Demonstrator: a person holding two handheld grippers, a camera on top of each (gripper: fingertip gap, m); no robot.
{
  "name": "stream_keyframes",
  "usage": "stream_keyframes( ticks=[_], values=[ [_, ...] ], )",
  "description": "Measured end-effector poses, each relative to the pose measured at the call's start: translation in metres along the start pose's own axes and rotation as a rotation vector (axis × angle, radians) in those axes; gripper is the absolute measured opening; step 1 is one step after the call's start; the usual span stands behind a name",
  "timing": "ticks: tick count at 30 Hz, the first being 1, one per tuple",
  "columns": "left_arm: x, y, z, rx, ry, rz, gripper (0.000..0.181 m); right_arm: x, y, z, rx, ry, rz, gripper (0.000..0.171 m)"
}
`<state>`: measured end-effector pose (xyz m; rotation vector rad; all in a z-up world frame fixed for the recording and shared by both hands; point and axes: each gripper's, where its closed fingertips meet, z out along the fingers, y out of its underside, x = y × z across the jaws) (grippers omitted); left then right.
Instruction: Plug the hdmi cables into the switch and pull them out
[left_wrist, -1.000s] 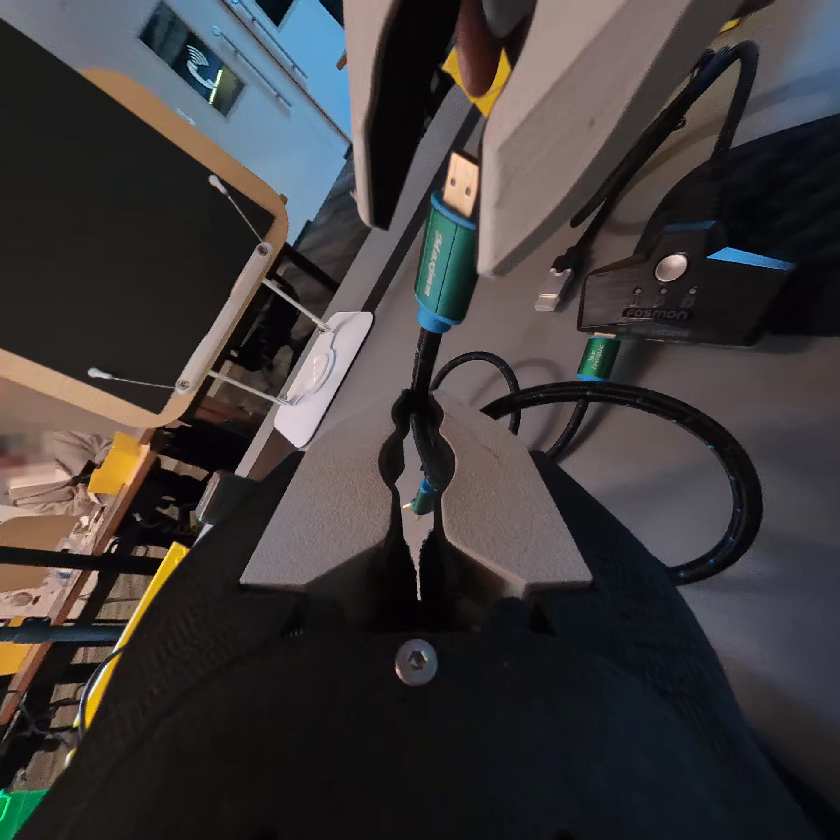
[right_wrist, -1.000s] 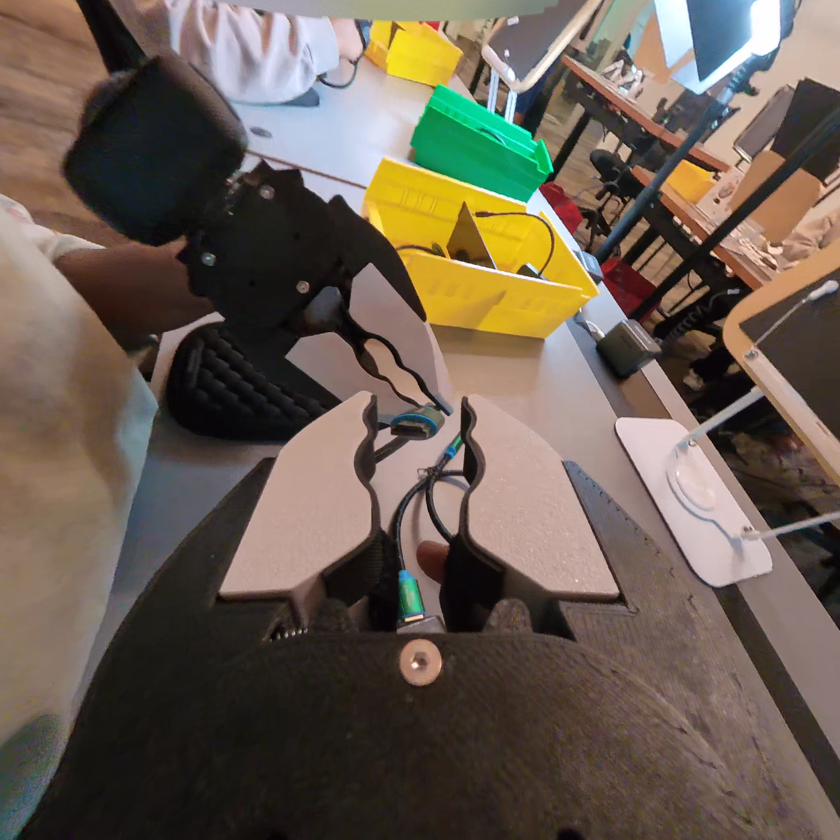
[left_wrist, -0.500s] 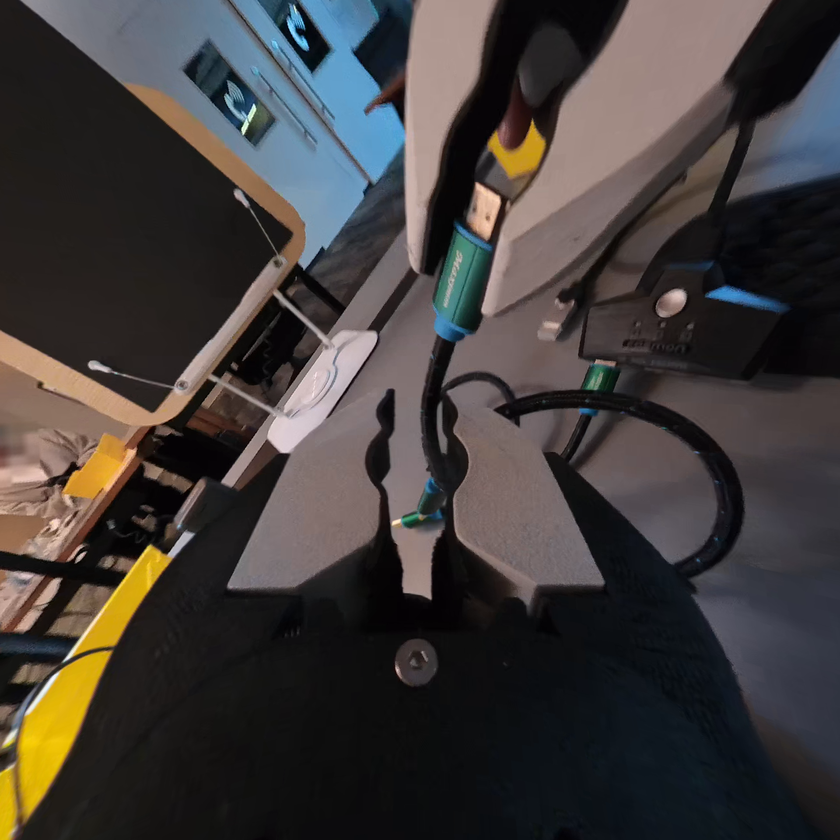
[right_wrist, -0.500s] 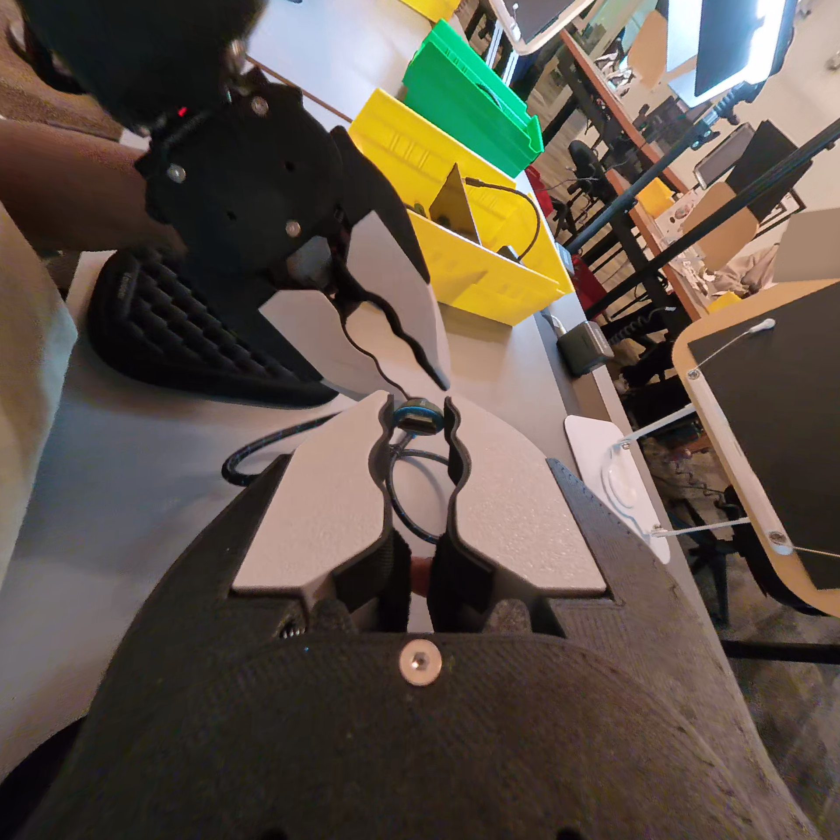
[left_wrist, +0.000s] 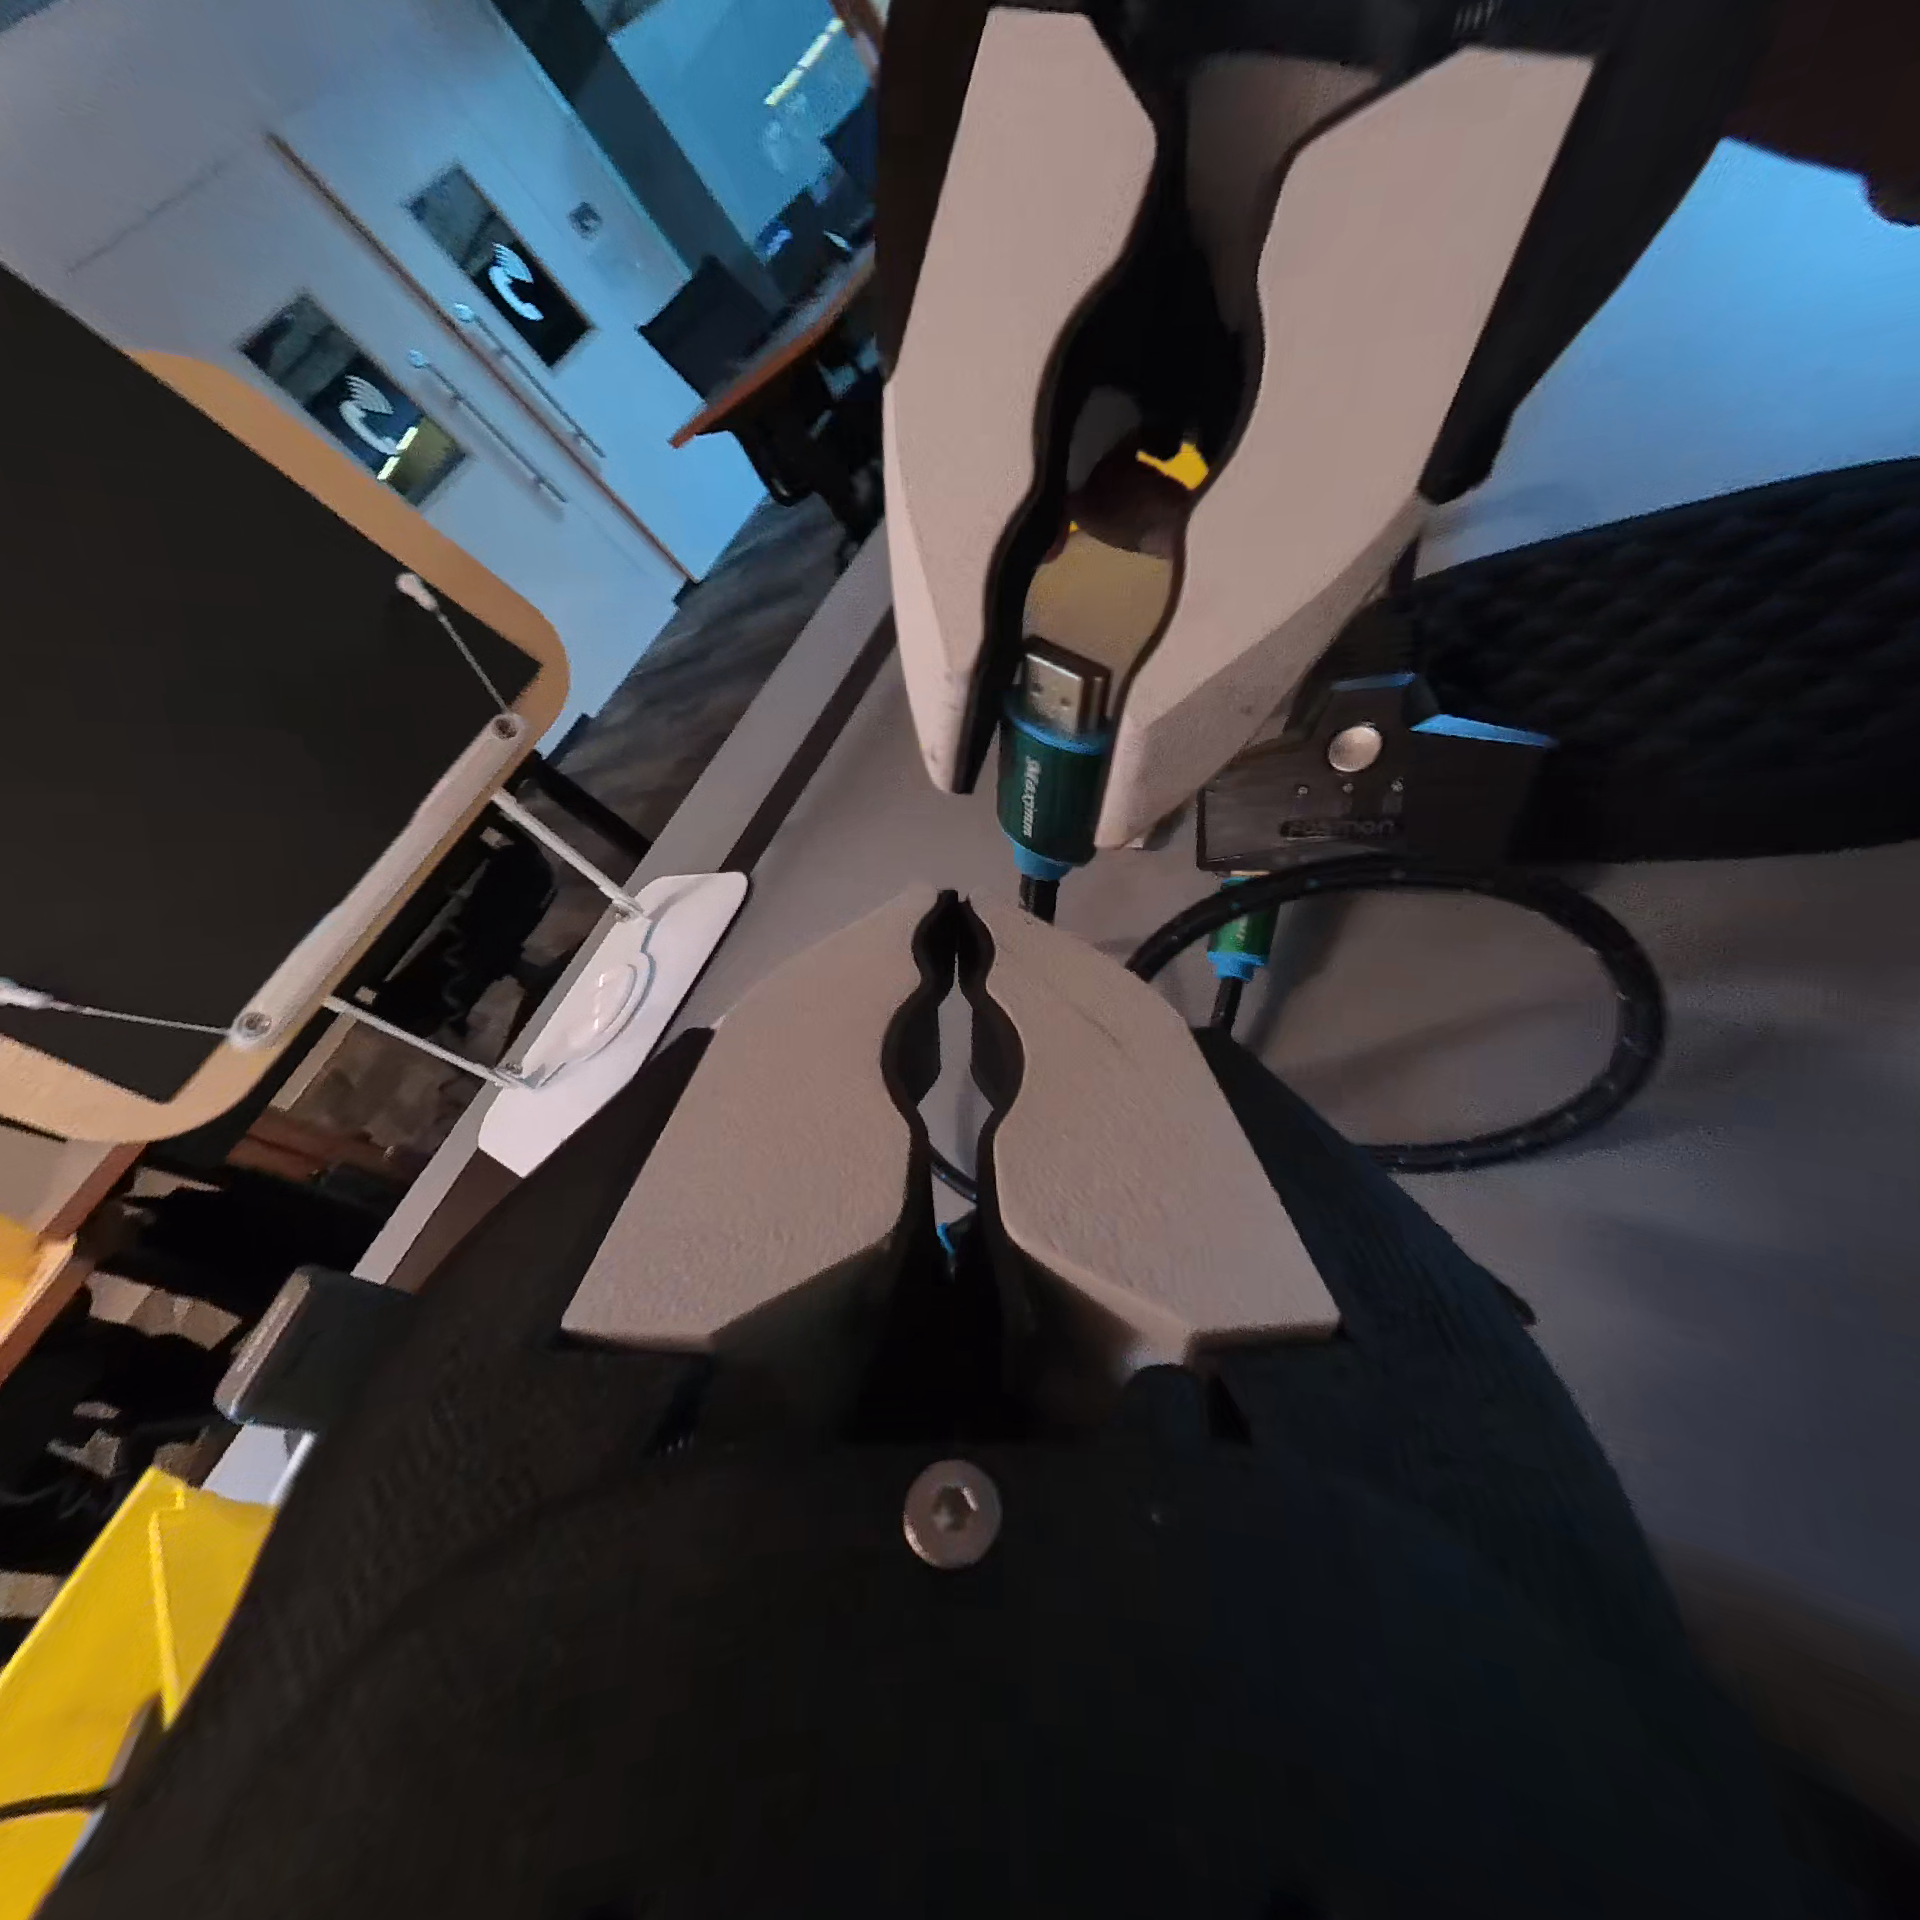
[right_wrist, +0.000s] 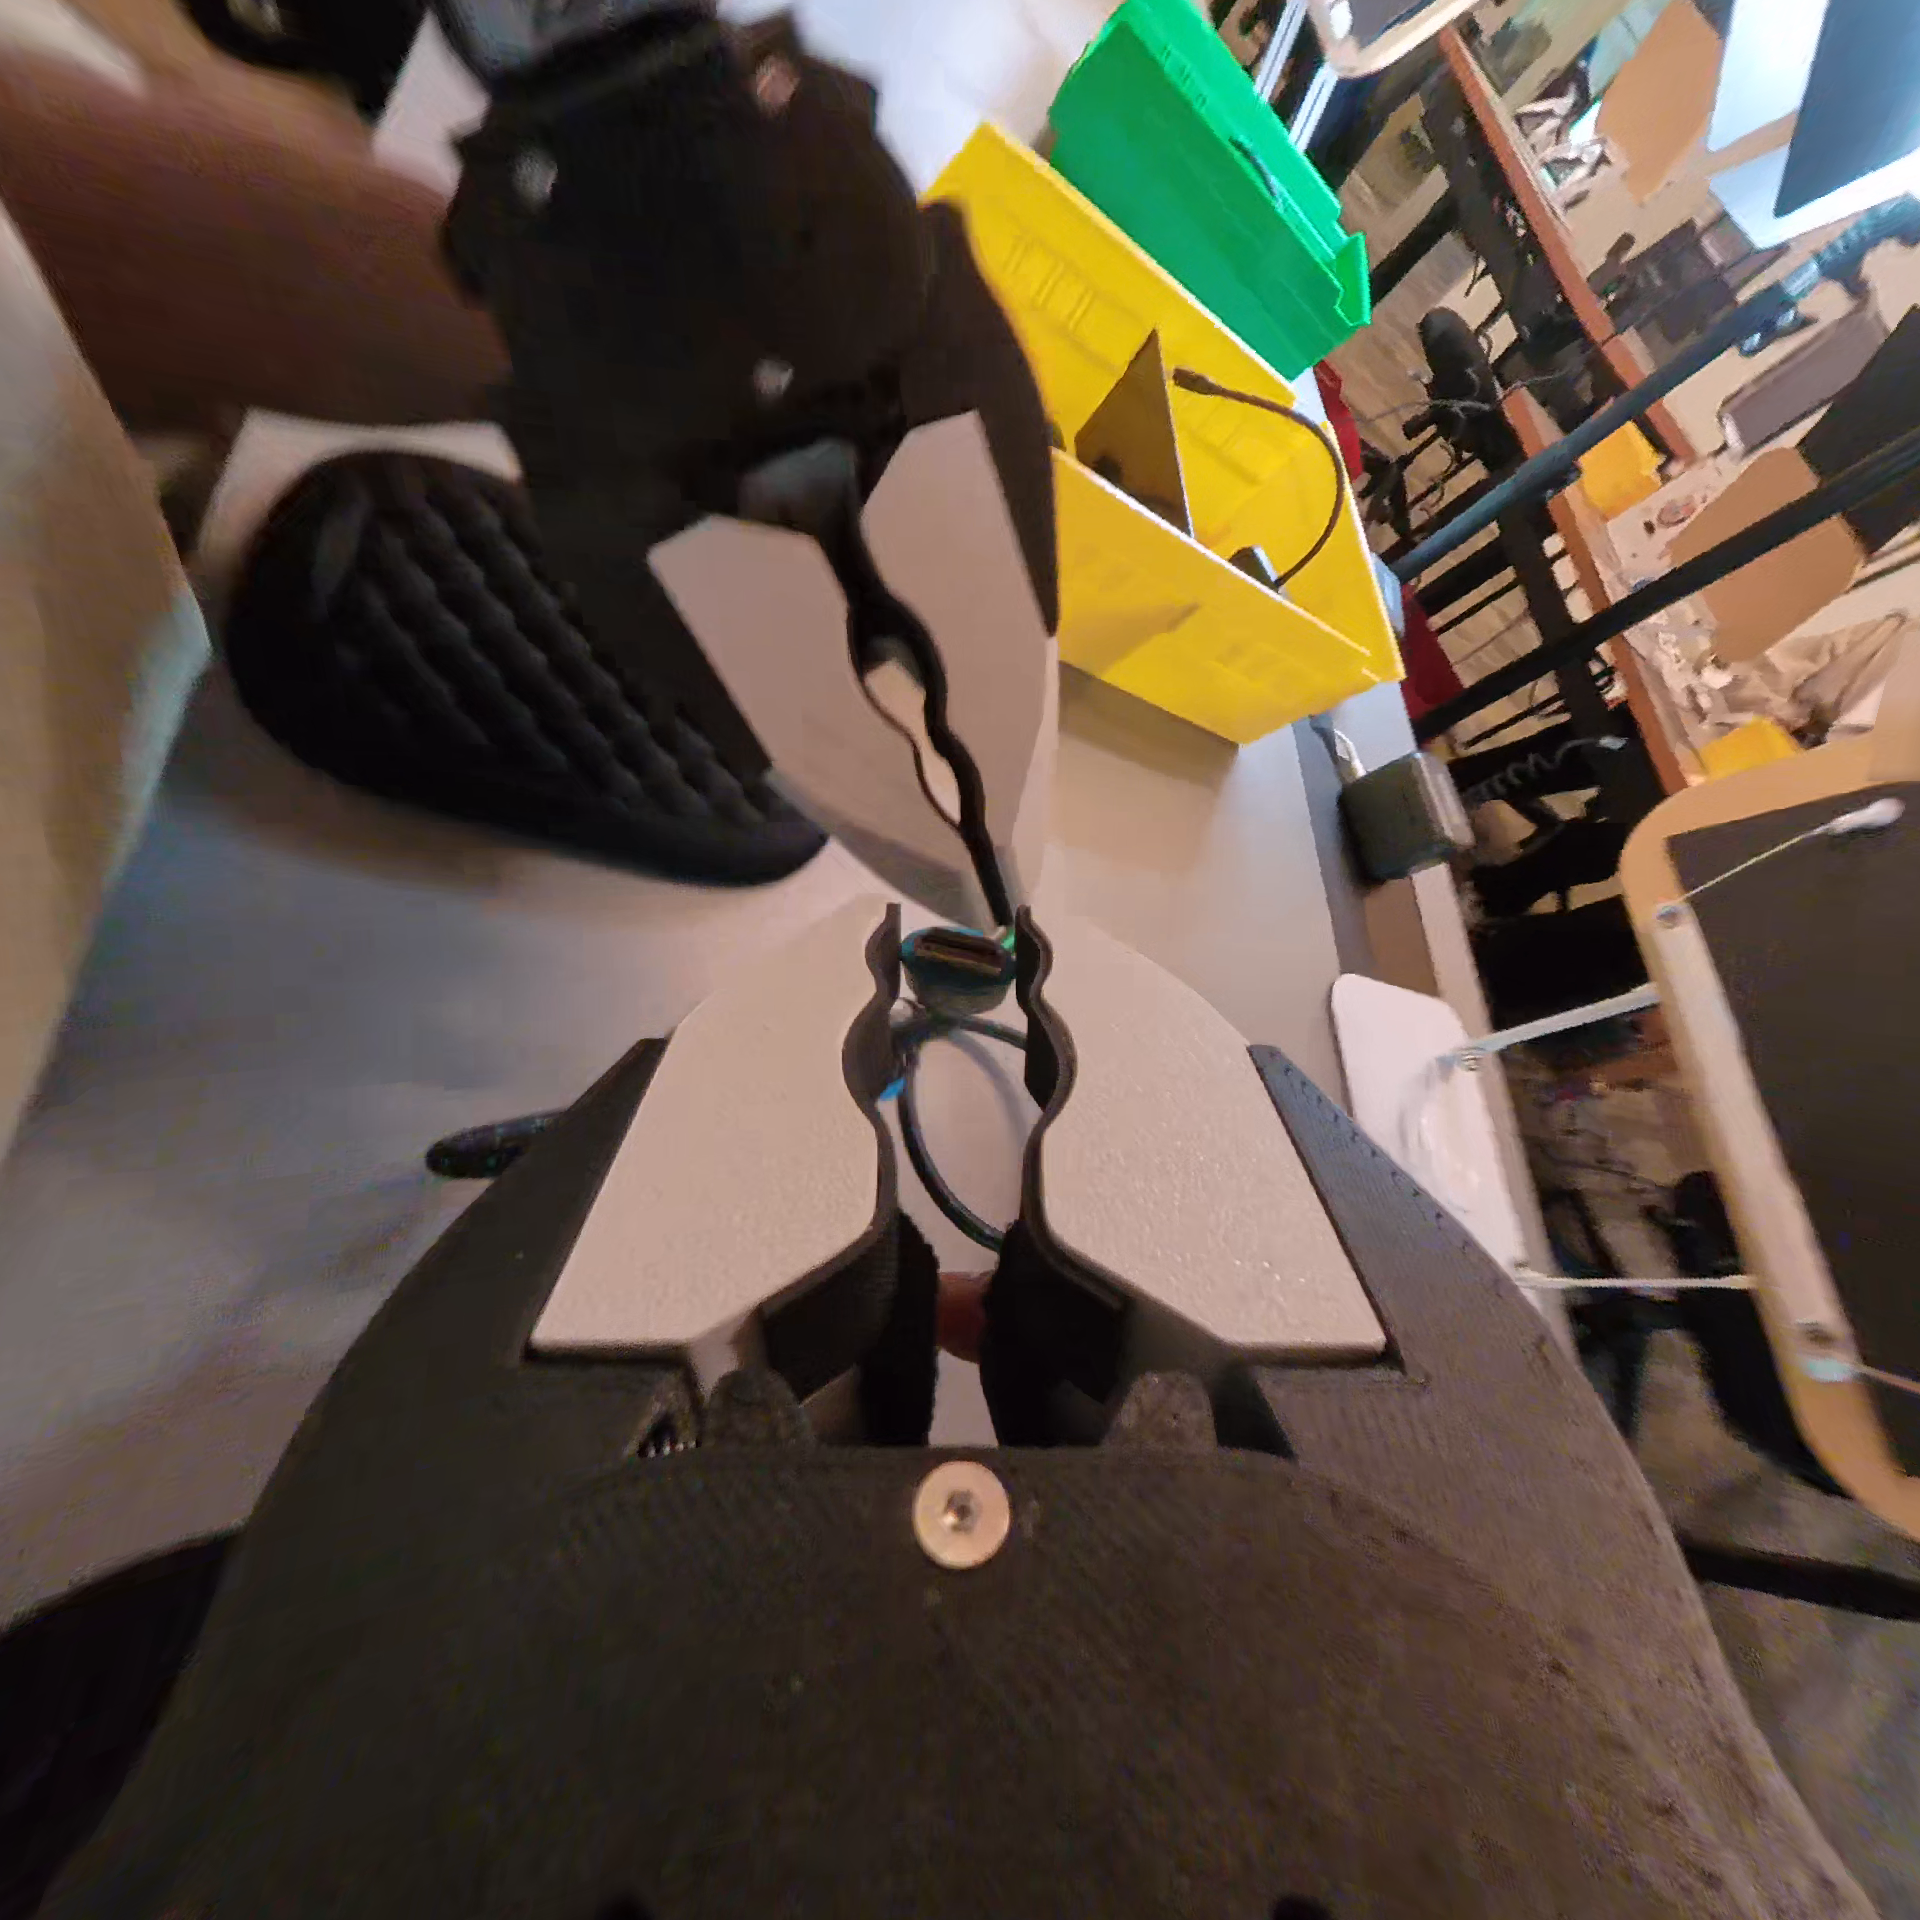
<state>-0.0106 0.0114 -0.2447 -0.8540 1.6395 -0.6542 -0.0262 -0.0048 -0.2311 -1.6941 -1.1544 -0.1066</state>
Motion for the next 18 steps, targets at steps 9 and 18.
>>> stream_keyframes(
  ticks=[9, 18],
  values=[
    [-0.003, -0.017, -0.005, 0.11, 0.05, -0.074, 0.023, 0.016, -0.008, -0.01, 0.098, 0.083, 0.066, 0.021],
    [0.003, -0.012, 0.011, 0.053, -0.025, 0.028, 0.006, 0.006, -0.034, -0.009, 0.281, 0.007, 0.186, 0.021]
  ],
)
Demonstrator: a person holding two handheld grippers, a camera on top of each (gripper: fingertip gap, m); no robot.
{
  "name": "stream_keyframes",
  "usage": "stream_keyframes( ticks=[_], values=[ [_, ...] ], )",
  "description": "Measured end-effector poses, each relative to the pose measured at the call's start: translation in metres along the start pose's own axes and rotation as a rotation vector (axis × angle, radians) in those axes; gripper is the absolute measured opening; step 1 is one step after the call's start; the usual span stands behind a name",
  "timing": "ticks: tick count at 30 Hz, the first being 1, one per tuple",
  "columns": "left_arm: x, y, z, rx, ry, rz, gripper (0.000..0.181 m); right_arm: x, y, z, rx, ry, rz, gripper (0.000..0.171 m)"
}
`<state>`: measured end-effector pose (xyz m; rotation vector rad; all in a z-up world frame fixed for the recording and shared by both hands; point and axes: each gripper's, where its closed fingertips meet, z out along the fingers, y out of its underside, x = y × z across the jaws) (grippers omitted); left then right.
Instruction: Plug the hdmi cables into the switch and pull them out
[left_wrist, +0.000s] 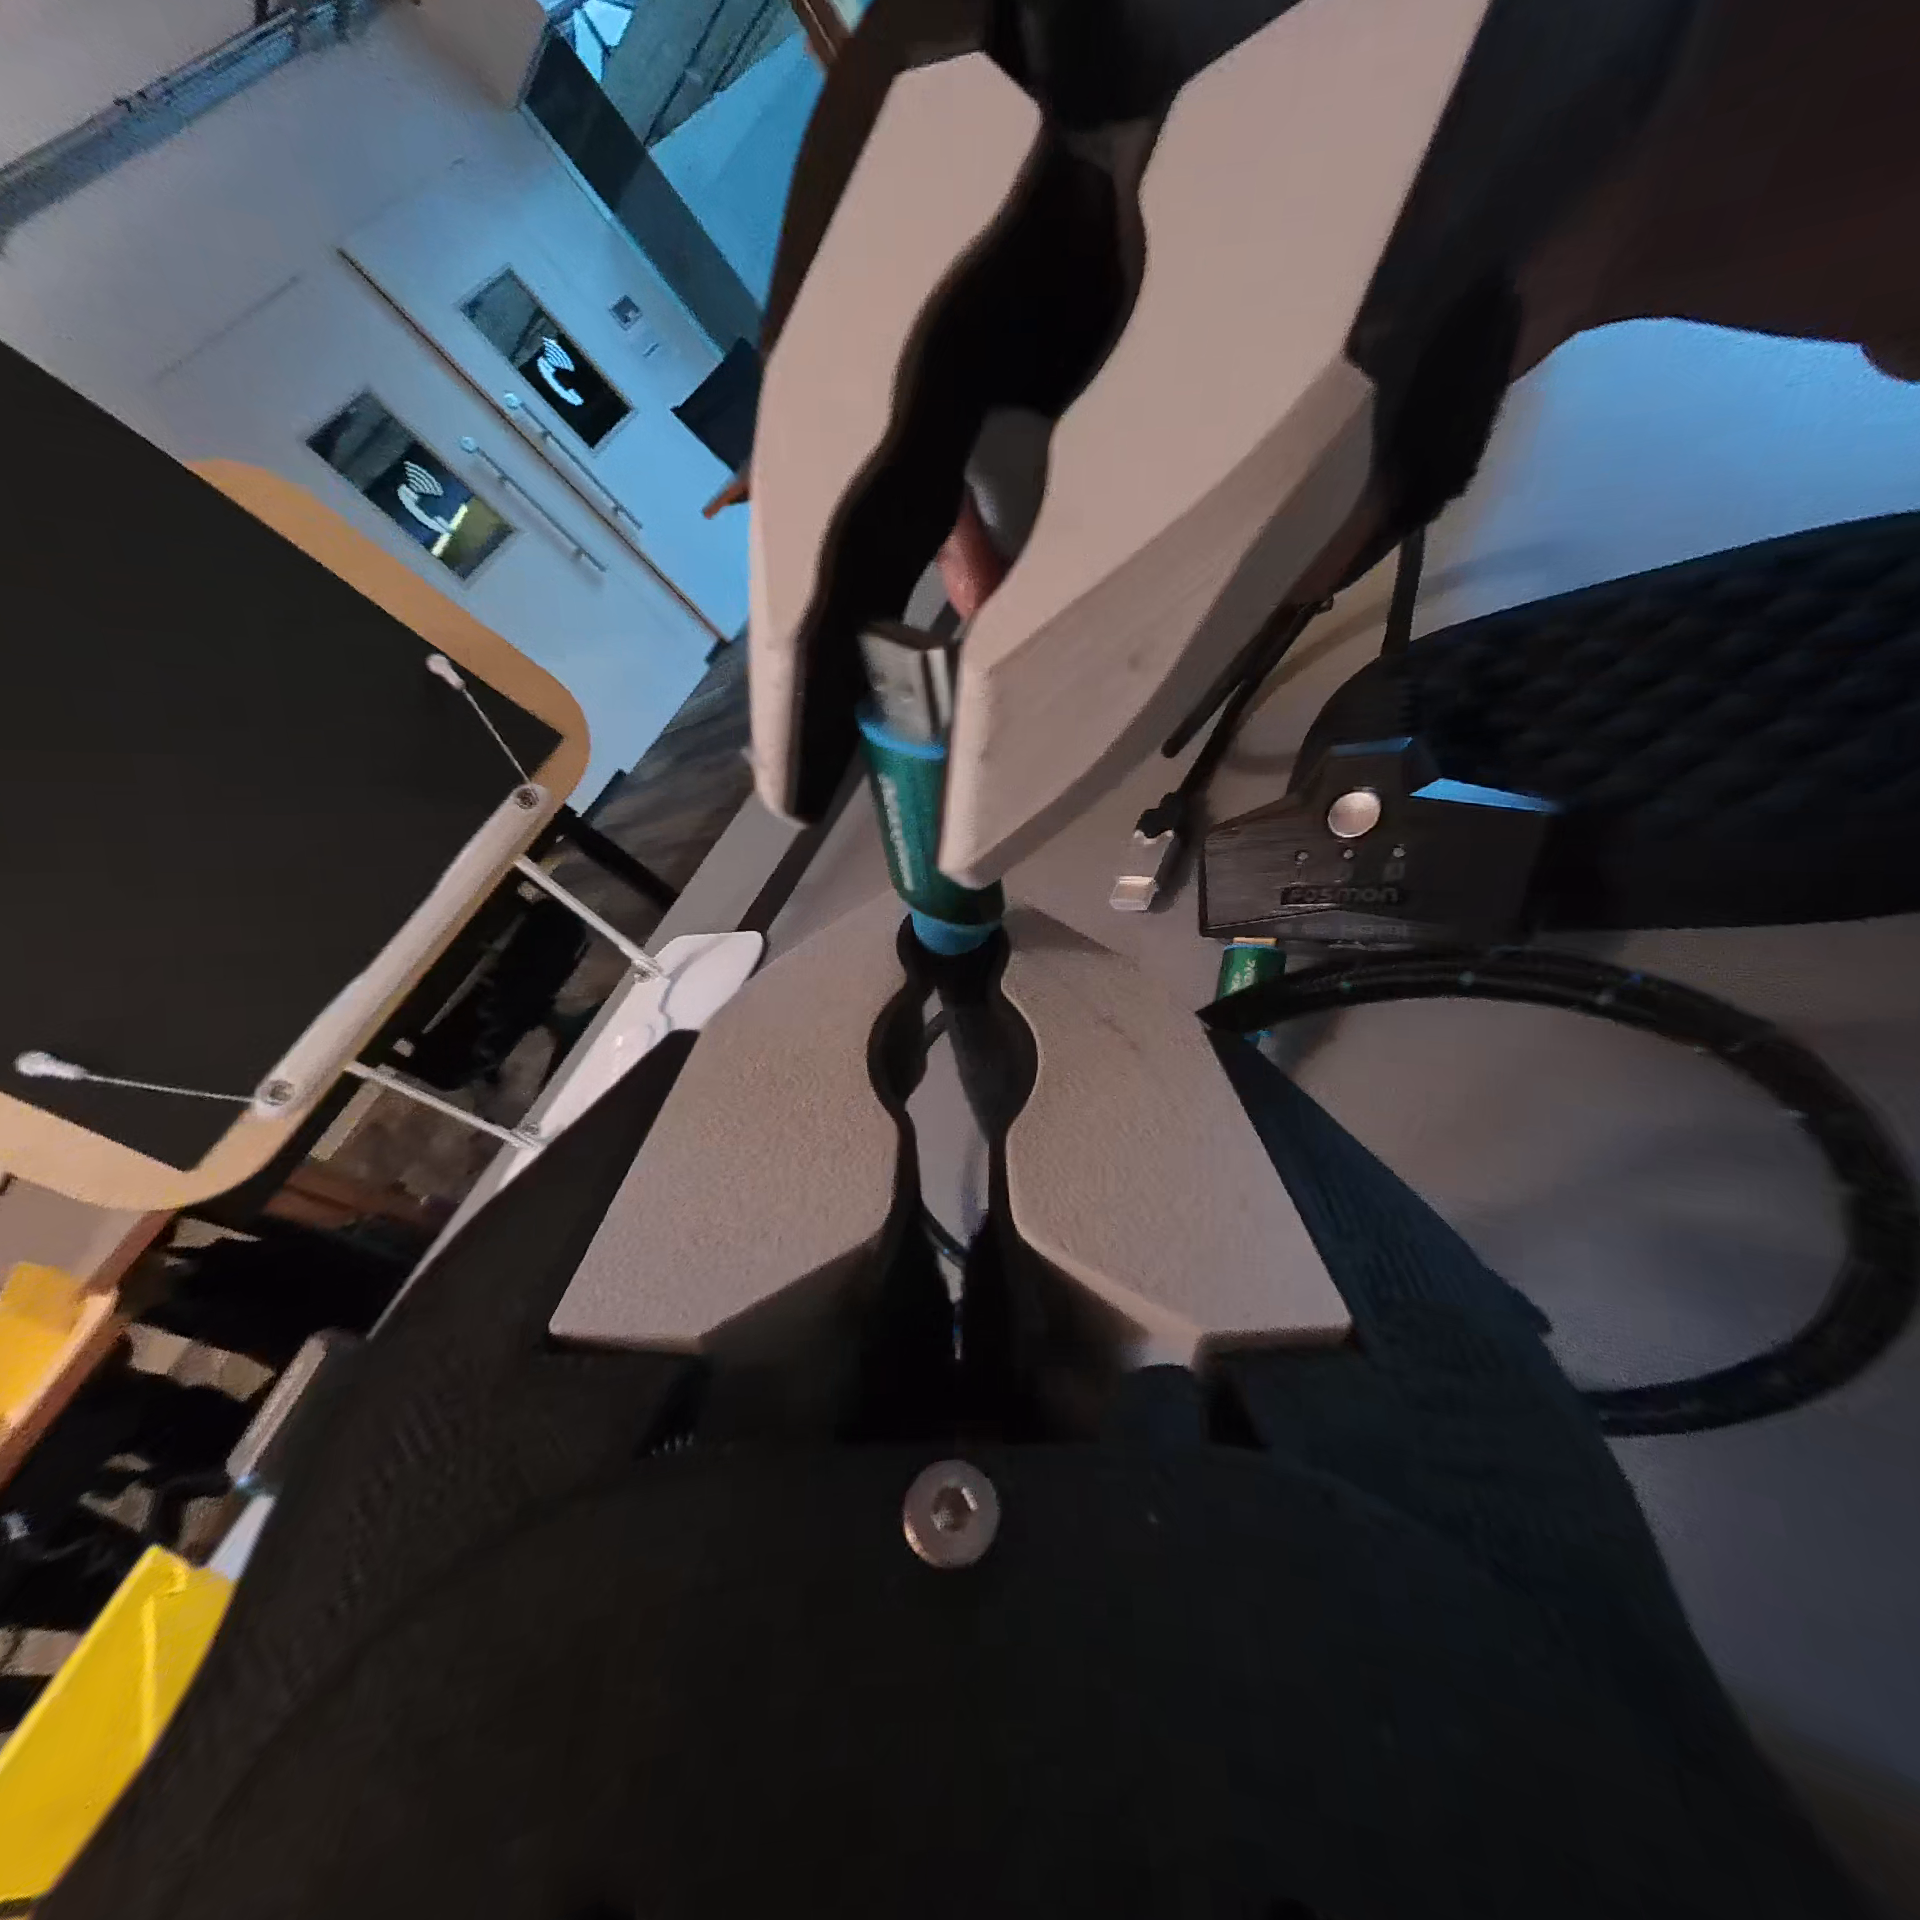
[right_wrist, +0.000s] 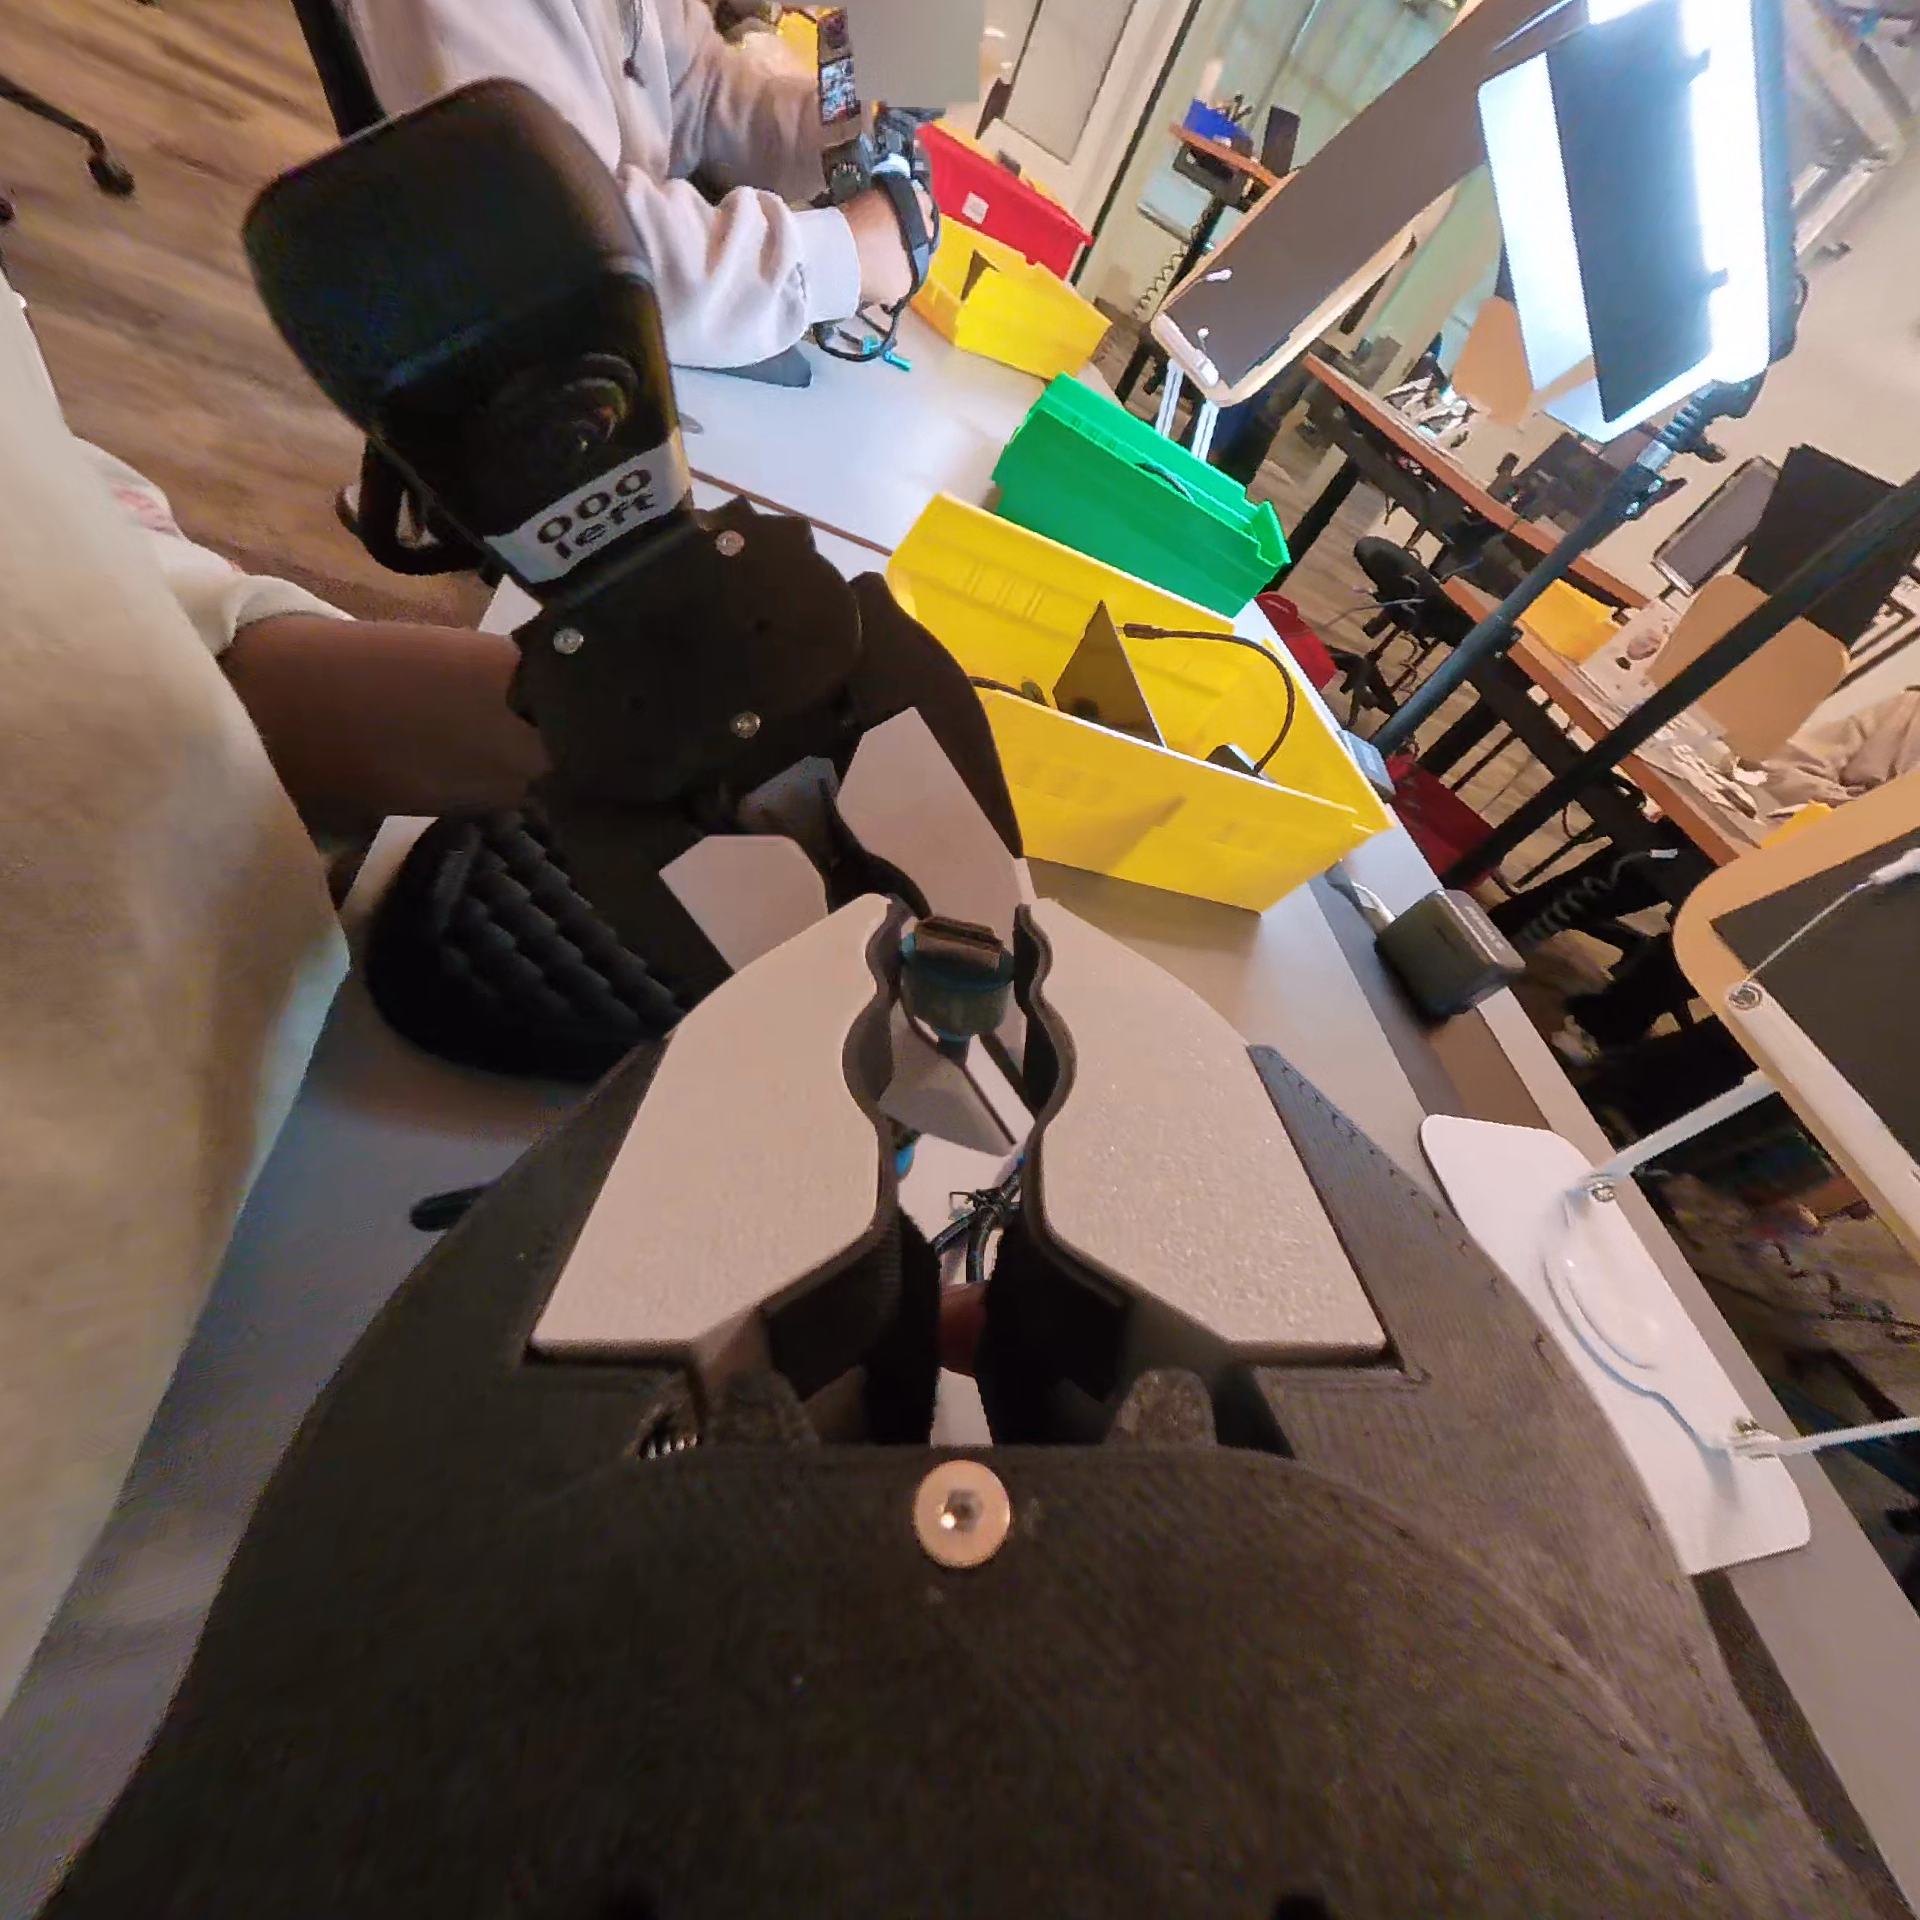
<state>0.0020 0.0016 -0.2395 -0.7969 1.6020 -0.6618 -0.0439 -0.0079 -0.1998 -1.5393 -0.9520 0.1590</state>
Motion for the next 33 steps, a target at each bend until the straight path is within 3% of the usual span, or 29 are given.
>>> stream_keyframes(
  ticks=[9, 13, 16, 20, 23, 27, 30, 33],
  values=[
    [0.004, -0.001, -0.001, -0.028, 0.119, 0.027, 0.001, -0.001, 0.003, -0.013, -0.022, -0.013, -0.115, 0.02],
    [0.008, 0.006, -0.002, -0.073, 0.175, 0.032, 0.0, -0.006, 0.001, -0.022, -0.084, -0.046, -0.373, 0.026],
    [0.017, 0.007, -0.003, -0.087, 0.236, 0.038, 0.0, -0.004, 0.017, -0.019, -0.273, -0.043, -0.636, 0.029],
    [0.021, 0.011, -0.002, -0.114, 0.257, 0.05, 0.0, -0.004, 0.033, -0.01, -0.421, -0.065, -0.8, 0.015],
    [0.015, 0.013, -0.003, -0.105, 0.223, 0.019, 0.005, -0.003, 0.036, -0.009, -0.39, -0.065, -0.681, 0.013],
    [-0.035, 0.005, -0.03, -0.009, 0.022, -0.111, 0.036, 0.021, 0.035, -0.016, -0.311, 0.061, -0.415, 0.013],
    [-0.094, -0.009, -0.078, 0.247, -0.247, -0.338, 0.038, 0.045, 0.038, -0.026, -0.224, 0.2, -0.187, 0.013],
    [-0.134, -0.004, -0.138, 0.514, -0.504, -0.569, 0.038, 0.07, 0.039, -0.038, -0.026, 0.326, 0.152, 0.012]
  ],
)
